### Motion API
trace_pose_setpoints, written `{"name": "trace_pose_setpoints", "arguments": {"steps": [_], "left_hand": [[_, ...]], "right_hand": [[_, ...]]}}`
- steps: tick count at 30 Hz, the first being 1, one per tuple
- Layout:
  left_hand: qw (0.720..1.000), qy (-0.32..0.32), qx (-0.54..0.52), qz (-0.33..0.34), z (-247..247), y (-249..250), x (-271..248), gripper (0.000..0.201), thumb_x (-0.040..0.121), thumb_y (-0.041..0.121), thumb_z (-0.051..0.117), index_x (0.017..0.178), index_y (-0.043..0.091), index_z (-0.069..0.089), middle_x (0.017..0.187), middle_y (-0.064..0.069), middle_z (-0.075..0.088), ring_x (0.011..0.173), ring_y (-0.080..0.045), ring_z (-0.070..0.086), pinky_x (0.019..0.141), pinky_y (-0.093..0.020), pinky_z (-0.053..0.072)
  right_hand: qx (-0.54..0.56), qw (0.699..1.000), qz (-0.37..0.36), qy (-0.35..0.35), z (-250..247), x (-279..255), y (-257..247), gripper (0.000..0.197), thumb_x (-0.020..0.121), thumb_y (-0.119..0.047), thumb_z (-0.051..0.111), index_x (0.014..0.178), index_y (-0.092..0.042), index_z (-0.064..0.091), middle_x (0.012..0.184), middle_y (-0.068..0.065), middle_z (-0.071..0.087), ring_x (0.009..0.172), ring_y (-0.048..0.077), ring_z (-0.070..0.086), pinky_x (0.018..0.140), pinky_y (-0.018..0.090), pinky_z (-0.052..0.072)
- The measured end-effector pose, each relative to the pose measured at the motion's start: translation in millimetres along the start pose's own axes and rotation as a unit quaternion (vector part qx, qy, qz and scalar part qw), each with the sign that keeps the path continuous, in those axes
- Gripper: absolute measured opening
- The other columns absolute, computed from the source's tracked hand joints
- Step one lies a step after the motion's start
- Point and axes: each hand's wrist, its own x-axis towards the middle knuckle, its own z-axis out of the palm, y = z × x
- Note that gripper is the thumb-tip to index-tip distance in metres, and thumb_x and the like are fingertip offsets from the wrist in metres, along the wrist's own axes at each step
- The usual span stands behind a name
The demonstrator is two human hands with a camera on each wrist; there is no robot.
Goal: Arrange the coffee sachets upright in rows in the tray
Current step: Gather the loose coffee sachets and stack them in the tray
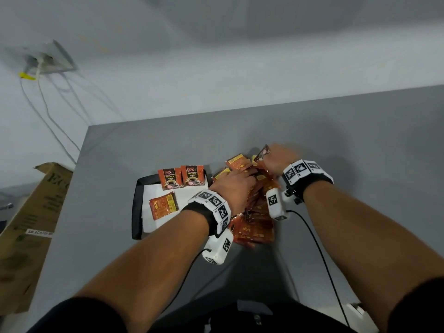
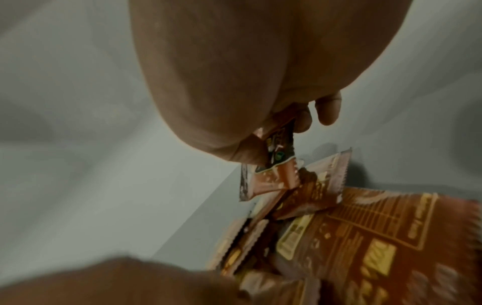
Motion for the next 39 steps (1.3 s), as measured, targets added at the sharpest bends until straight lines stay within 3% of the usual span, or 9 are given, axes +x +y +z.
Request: {"name": "trace_pose_setpoints", "arguments": {"steps": [5, 11, 17, 20, 24, 29, 33, 36, 39], "left_hand": [[0.999, 0.012, 0.046, 0.001, 4.9, 4.1, 7.0, 0.035, 0.092, 0.017, 0.05, 0.124, 0.023, 0.061, 0.135, 0.001, 0.057, 0.129, -0.024, 0.043, 0.104, -0.043, 0.039], [0.999, -0.023, 0.027, -0.001, 9.2, 2.9, 0.5, 0.039, 0.078, 0.028, 0.06, 0.115, 0.021, 0.069, 0.128, -0.001, 0.058, 0.118, -0.024, 0.046, 0.1, -0.043, 0.042], [0.994, -0.081, 0.064, 0.017, -0.8, 4.3, -1.2, 0.039, 0.079, 0.021, 0.065, 0.118, 0.021, 0.062, 0.122, 0.0, 0.054, 0.114, -0.023, 0.042, 0.097, -0.046, 0.041], [0.998, -0.052, 0.004, 0.016, -8.6, 0.0, -2.5, 0.025, 0.08, 0.014, 0.061, 0.104, 0.021, 0.064, 0.109, 0.0, 0.061, 0.107, -0.022, 0.052, 0.094, -0.045, 0.046], [0.985, -0.042, -0.14, -0.097, -34.9, -6.7, 3.1, 0.009, 0.088, 0.019, 0.057, 0.093, 0.014, 0.061, 0.088, -0.003, 0.064, 0.08, -0.019, 0.062, 0.07, -0.036, 0.057], [0.97, -0.062, -0.069, -0.226, -31.2, -17.1, 34.1, 0.021, 0.087, 0.023, 0.054, 0.075, 0.006, 0.06, 0.082, -0.01, 0.068, 0.067, -0.025, 0.064, 0.047, -0.027, 0.045], [0.956, -0.081, -0.012, -0.281, -11.2, -5.7, 44.9, 0.013, 0.082, 0.023, 0.066, 0.083, 0.01, 0.063, 0.092, -0.008, 0.07, 0.076, -0.025, 0.063, 0.062, -0.032, 0.055], [0.946, -0.075, 0.016, -0.314, -4.1, -8.9, 52.0, 0.044, 0.081, 0.026, 0.071, 0.12, 0.009, 0.059, 0.114, -0.011, 0.061, 0.111, -0.032, 0.057, 0.087, -0.039, 0.054], [0.961, -0.059, 0.007, -0.268, -1.0, -18.7, 52.9, 0.057, 0.079, 0.024, 0.064, 0.132, 0.008, 0.048, 0.114, -0.011, 0.055, 0.113, -0.033, 0.052, 0.087, -0.04, 0.05]], "right_hand": [[-0.058, 0.997, -0.025, -0.045, 8.5, 20.5, 6.6, 0.032, 0.074, -0.044, 0.041, 0.07, -0.018, 0.059, 0.061, 0.002, 0.061, 0.057, 0.025, 0.061, 0.052, 0.029, 0.042], [-0.096, 0.995, -0.01, -0.04, 12.9, 24.8, 15.0, 0.045, 0.059, -0.058, 0.062, 0.084, -0.021, 0.062, 0.082, 0.002, 0.067, 0.077, 0.027, 0.064, 0.077, 0.037, 0.055], [-0.016, 1.0, 0.001, 0.002, -2.0, -13.5, 4.5, 0.05, 0.077, -0.027, 0.081, 0.112, -0.014, 0.047, 0.091, 0.0, 0.053, 0.084, 0.02, 0.053, 0.072, 0.032, 0.039], [0.023, 0.999, -0.025, 0.008, -10.8, -21.7, 8.8, 0.033, 0.08, -0.028, 0.077, 0.1, -0.015, 0.053, 0.083, -0.001, 0.057, 0.075, 0.019, 0.055, 0.068, 0.03, 0.039], [0.079, 0.996, -0.043, 0.022, -29.5, -37.4, 17.2, 0.013, 0.088, -0.022, 0.066, 0.082, -0.01, 0.066, 0.075, 0.003, 0.064, 0.073, 0.023, 0.061, 0.057, 0.026, 0.038], [0.154, 0.987, -0.008, 0.035, -26.9, -39.9, 29.5, 0.021, 0.089, -0.026, 0.067, 0.093, -0.006, 0.074, 0.09, 0.013, 0.072, 0.086, 0.029, 0.067, 0.08, 0.04, 0.053], [0.12, 0.993, 0.002, 0.0, -12.5, -38.8, 25.2, 0.02, 0.09, -0.029, 0.067, 0.092, -0.009, 0.071, 0.087, 0.006, 0.069, 0.084, 0.024, 0.064, 0.076, 0.034, 0.05], [0.072, 0.997, 0.023, 0.001, 0.7, -32.5, 23.3, 0.019, 0.086, -0.029, 0.068, 0.09, -0.01, 0.07, 0.088, 0.007, 0.068, 0.082, 0.023, 0.064, 0.075, 0.034, 0.052], [-0.007, 1.0, 0.022, 0.006, 11.3, -28.0, 20.1, 0.017, 0.09, -0.028, 0.063, 0.094, -0.012, 0.068, 0.09, 0.007, 0.065, 0.082, 0.024, 0.061, 0.073, 0.032, 0.048]]}}
